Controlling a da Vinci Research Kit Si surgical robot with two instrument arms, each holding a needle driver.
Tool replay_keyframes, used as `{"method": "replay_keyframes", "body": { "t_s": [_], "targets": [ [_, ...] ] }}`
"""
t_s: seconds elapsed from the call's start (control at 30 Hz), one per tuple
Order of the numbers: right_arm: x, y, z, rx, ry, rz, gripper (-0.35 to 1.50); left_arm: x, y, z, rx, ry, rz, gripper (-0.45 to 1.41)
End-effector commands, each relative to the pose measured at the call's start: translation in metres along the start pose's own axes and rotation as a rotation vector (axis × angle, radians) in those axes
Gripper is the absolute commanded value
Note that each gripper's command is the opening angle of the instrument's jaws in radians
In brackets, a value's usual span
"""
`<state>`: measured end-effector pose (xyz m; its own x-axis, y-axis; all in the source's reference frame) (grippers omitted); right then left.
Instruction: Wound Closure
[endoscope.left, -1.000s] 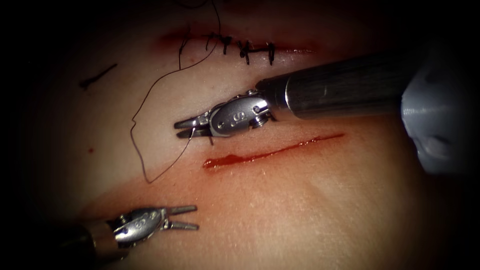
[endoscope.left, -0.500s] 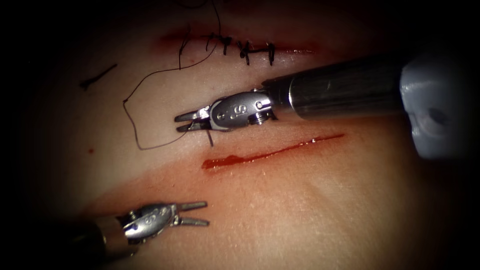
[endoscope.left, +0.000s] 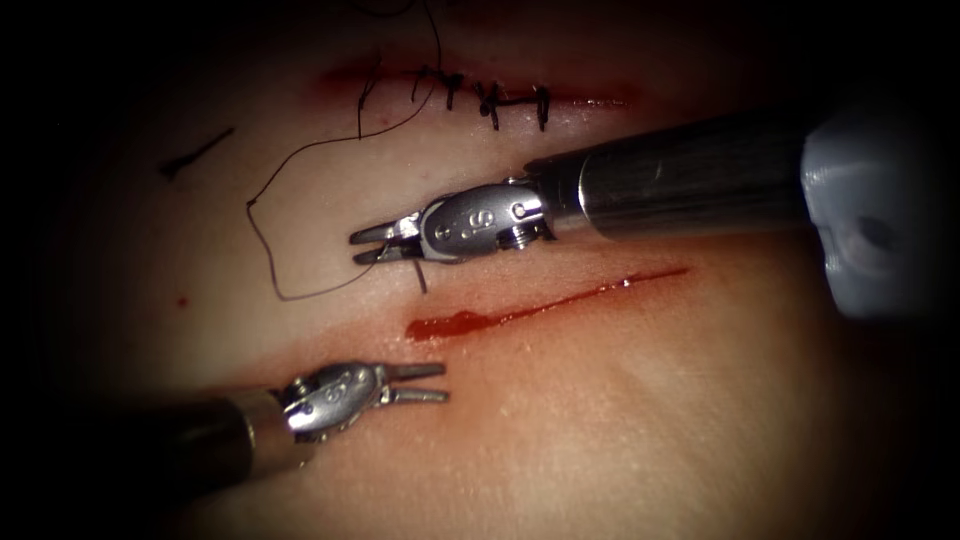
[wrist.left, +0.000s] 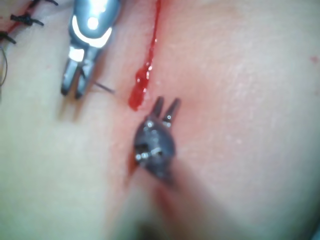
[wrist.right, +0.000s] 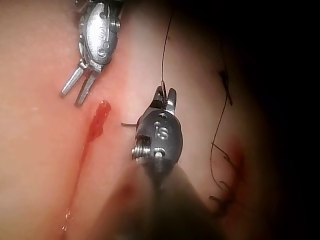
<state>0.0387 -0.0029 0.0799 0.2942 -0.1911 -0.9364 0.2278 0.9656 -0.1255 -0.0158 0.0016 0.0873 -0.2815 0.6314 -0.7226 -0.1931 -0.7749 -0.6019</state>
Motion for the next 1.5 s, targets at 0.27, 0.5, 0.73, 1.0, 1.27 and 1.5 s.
{"method": "replay_keyframes", "body": {
  "t_s": [0.27,0.5,0.73,1.0,1.27,1.5],
  "targets": [
    [-0.0002,-0.0001,0.0007,-0.002,-0.005,0.013,-0.35,-0.0036,-0.0006,0.0018,0.016,-0.034,-0.024,0.14],
    [-0.0003,0.0,0.0007,-0.002,-0.01,0.121,-0.35,-0.0047,-0.0001,0.0021,0.0,-0.045,-0.033,0.14],
    [-0.001,-0.0014,0.0015,0.042,-0.06,0.204,-0.35,-0.0044,0.0002,0.0016,-0.004,-0.045,-0.036,0.16],
    [-0.0018,-0.0024,0.0017,0.123,-0.091,0.132,-0.35,-0.0041,0.0004,0.001,-0.011,-0.045,-0.038,0.16],
    [-0.0016,-0.0027,0.002,0.184,-0.055,0.261,-0.35,-0.0041,0.0004,0.0009,-0.008,-0.045,-0.038,0.16],
    [-0.003,-0.0041,0.0027,0.244,-0.073,0.493,-0.35,-0.0042,0.0005,0.0006,-0.008,-0.045,-0.037,0.16]
  ]
}}
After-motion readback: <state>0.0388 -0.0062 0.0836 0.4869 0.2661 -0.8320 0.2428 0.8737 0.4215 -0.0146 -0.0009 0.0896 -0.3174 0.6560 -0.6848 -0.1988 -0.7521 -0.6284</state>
